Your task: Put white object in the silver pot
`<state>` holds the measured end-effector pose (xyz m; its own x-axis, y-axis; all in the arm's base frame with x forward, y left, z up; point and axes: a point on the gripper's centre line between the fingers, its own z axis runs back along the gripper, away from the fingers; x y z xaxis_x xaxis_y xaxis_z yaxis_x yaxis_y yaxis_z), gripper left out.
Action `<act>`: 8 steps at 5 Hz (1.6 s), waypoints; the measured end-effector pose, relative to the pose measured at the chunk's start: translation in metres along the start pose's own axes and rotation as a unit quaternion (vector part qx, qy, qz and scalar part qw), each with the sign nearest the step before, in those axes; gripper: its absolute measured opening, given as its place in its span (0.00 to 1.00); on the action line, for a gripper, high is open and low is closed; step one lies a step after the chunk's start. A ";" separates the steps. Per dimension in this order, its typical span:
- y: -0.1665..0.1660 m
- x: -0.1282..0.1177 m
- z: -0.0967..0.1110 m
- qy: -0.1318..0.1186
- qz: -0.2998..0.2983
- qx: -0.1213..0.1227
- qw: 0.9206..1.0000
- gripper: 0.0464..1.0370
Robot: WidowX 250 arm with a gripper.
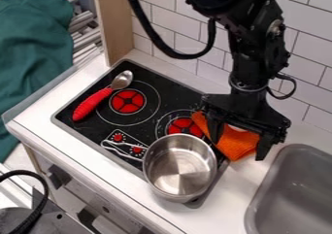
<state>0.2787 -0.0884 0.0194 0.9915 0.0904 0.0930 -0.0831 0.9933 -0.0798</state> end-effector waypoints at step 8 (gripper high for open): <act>0.040 0.078 -0.028 0.039 -0.041 0.025 0.998 0.30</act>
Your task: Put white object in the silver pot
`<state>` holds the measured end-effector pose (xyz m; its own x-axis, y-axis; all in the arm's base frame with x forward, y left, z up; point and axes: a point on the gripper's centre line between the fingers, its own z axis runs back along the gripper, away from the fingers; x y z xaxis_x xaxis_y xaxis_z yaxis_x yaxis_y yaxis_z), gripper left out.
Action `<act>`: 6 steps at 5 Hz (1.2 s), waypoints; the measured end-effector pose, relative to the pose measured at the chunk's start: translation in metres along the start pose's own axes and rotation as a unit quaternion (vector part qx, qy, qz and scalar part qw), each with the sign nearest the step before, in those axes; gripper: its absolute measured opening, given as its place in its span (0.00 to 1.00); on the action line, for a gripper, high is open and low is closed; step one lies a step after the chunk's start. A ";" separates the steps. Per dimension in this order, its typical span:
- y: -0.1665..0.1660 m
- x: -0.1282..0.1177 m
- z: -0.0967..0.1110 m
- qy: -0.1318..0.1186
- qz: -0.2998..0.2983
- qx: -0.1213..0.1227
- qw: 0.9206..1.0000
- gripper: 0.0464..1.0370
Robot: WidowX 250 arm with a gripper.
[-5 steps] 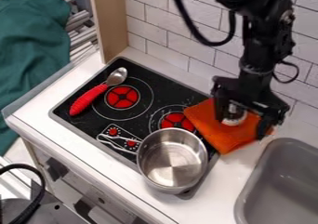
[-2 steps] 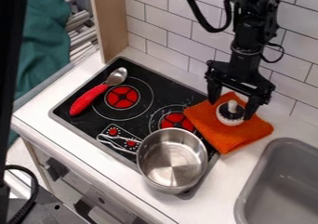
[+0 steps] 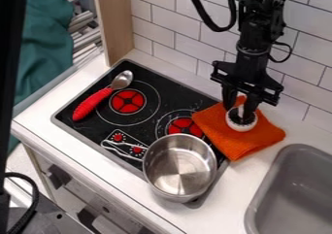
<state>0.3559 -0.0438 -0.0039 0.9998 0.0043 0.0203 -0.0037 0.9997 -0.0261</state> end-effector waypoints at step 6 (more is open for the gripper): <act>0.011 -0.066 0.042 -0.017 0.073 0.040 0.996 0.13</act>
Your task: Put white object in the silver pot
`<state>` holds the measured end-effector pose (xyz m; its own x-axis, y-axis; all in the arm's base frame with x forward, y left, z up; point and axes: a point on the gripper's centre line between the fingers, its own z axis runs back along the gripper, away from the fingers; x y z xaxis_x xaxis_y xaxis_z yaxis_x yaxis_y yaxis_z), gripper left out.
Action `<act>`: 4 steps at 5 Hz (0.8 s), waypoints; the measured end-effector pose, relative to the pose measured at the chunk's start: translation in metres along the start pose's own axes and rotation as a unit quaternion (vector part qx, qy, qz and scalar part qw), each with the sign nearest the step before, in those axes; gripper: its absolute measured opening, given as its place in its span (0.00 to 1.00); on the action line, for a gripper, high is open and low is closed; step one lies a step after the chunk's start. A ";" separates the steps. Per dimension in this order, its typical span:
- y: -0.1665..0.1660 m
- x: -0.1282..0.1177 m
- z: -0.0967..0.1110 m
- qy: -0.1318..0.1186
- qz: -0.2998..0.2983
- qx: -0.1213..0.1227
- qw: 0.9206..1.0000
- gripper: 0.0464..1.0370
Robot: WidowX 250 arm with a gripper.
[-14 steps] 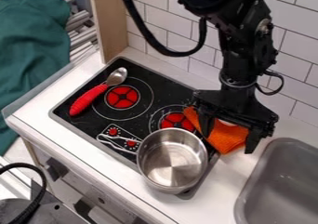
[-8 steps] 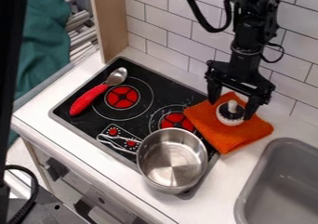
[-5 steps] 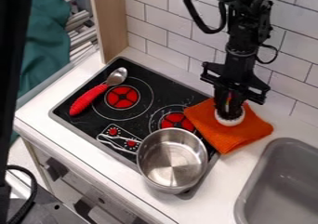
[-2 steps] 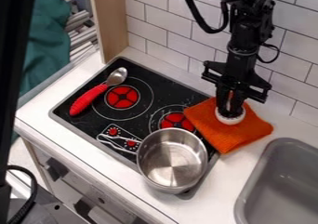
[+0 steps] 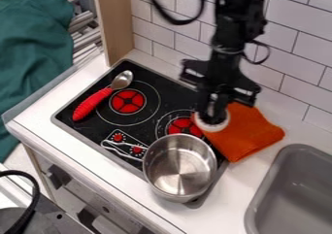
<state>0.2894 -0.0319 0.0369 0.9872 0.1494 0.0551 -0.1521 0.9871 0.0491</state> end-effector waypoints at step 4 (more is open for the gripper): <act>0.007 -0.061 -0.005 0.038 0.025 -0.016 0.999 0.45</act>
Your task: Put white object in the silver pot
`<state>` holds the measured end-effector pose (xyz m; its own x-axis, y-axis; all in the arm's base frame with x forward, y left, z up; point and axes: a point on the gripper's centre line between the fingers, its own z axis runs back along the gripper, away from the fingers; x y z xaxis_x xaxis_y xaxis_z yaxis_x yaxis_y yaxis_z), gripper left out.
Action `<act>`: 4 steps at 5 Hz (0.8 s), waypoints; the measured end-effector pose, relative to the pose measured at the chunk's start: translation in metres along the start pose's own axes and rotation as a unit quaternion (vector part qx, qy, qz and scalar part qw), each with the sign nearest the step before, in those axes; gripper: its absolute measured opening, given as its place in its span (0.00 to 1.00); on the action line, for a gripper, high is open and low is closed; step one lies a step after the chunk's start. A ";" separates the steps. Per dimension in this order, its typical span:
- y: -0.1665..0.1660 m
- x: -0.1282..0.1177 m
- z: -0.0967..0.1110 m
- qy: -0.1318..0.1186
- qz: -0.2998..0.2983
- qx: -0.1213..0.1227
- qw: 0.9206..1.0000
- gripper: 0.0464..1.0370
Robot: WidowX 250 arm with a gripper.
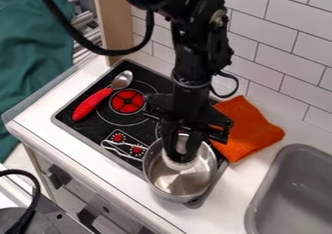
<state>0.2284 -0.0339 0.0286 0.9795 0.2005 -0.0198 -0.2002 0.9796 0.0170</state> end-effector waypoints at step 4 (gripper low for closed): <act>-0.017 0.011 0.021 -0.032 -0.009 0.008 0.999 0.97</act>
<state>0.2435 -0.0488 0.0487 0.9825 0.1811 0.0441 -0.1826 0.9826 0.0336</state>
